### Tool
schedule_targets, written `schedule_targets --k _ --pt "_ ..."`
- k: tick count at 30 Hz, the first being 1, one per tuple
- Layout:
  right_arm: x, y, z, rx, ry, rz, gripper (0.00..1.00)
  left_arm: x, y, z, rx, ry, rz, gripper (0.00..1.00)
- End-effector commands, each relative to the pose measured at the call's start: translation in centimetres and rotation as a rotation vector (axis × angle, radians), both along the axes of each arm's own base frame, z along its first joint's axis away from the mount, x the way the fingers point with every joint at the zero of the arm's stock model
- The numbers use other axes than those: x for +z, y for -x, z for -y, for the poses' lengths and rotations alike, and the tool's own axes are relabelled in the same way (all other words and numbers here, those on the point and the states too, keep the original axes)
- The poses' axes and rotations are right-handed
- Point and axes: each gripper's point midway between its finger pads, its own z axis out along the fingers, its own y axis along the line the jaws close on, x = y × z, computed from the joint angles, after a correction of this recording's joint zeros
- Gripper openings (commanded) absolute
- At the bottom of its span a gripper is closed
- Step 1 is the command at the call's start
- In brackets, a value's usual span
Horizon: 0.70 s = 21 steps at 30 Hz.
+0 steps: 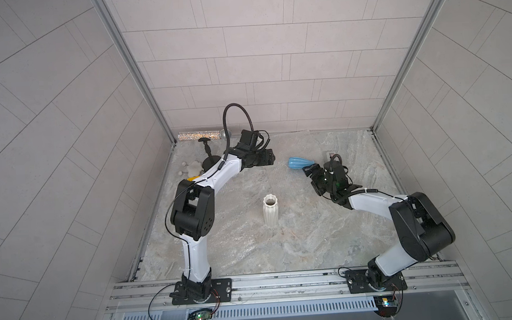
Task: Wrap vases in bubble wrap
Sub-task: Place the vase in bubble wrap, then move the bubble wrap to the center of the board.
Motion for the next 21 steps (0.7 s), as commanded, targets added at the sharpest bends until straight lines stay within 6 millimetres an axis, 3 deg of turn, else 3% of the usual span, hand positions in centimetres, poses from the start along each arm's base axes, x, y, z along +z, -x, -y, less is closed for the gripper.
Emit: schedule_targets --k 1,5,7,13,17,21 --pt "-0.7 1.3 2.4 0.079 0.285 -0.025 0.89 0.8 -1.8 3.4 -0.1 0.021 0.146 0.83" --pt "1.2 1.5 4.5 0.097 0.427 -0.011 0.89 0.2 -2.8 6.4 -0.161 0.09 0.18 0.83" --pt "1.6 1.5 4.4 0.129 0.455 0.024 0.89 -0.4 -3.0 8.0 -0.19 0.124 0.166 0.84" --pt "-0.3 2.2 3.6 0.201 0.426 -0.038 0.89 -3.3 -2.9 12.1 -0.26 0.17 0.085 0.85" --pt "-1.0 3.2 3.3 0.224 0.395 -0.088 0.89 -5.2 -4.0 12.1 -0.215 0.111 0.059 0.85" --pt "-3.1 5.1 3.1 0.178 0.309 -0.216 0.87 -6.2 -3.8 13.3 -0.253 0.146 0.034 0.85"
